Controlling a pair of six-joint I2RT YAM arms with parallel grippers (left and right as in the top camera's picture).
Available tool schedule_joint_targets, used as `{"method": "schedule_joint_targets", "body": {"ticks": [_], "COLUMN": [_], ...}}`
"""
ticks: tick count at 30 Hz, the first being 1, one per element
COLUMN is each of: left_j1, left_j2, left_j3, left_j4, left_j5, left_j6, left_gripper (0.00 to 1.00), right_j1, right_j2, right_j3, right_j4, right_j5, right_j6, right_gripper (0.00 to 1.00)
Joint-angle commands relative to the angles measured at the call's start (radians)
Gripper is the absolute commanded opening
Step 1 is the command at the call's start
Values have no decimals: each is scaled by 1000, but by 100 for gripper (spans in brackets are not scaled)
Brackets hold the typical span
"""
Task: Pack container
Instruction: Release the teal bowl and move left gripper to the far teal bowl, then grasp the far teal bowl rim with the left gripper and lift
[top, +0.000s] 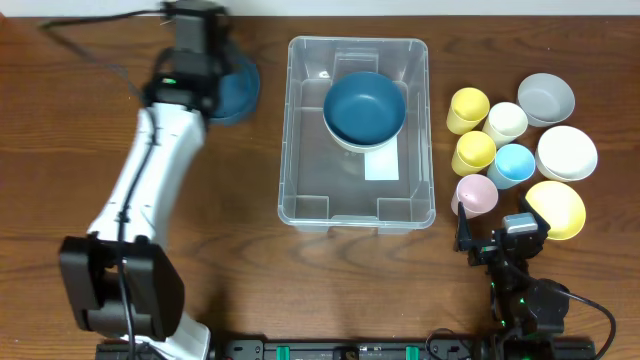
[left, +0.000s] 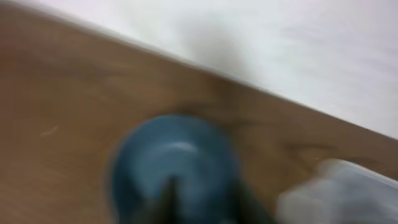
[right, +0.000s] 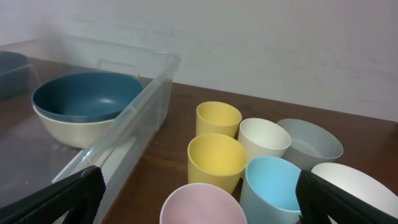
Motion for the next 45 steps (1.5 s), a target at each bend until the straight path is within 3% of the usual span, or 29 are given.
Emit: {"method": "schedule_joint_targets", "body": {"ticks": [1, 7, 11, 17, 26, 31, 41, 43, 45], "left_j1": [105, 219, 235, 234, 234, 234, 234, 234, 234], "left_j2": [13, 61, 120, 236, 342, 356, 390, 403, 406], "left_j3": [5, 0, 0, 0, -1, -1, -1, -1, -1], "left_j4": [-27, -37, -55, -59, -75, -85, -85, -85, -84], "left_j5": [58, 272, 291, 377, 377, 377, 377, 377, 377], "left_j6": [-119, -127, -182, -183, -183, -182, -182, -182, -182], "left_gripper": [72, 74, 73, 74, 72, 48, 44, 37, 22], "right_j1": [-10, -10, -10, -10, -10, -10, -10, -10, -10], "right_j2": [-5, -5, -5, -5, -5, -5, -5, -5, -5], "right_j3": [-2, -2, -2, -2, -2, -2, -2, -2, -2], "right_j4": [-4, -4, -4, -3, -4, -4, -4, -4, -4], "right_j5": [-4, -3, -3, -4, -3, -3, -4, -3, -3], "right_j6": [-13, -13, -13, -13, -13, -13, -13, -13, -13], "right_gripper": [99, 99, 99, 99, 99, 99, 99, 99, 99]}}
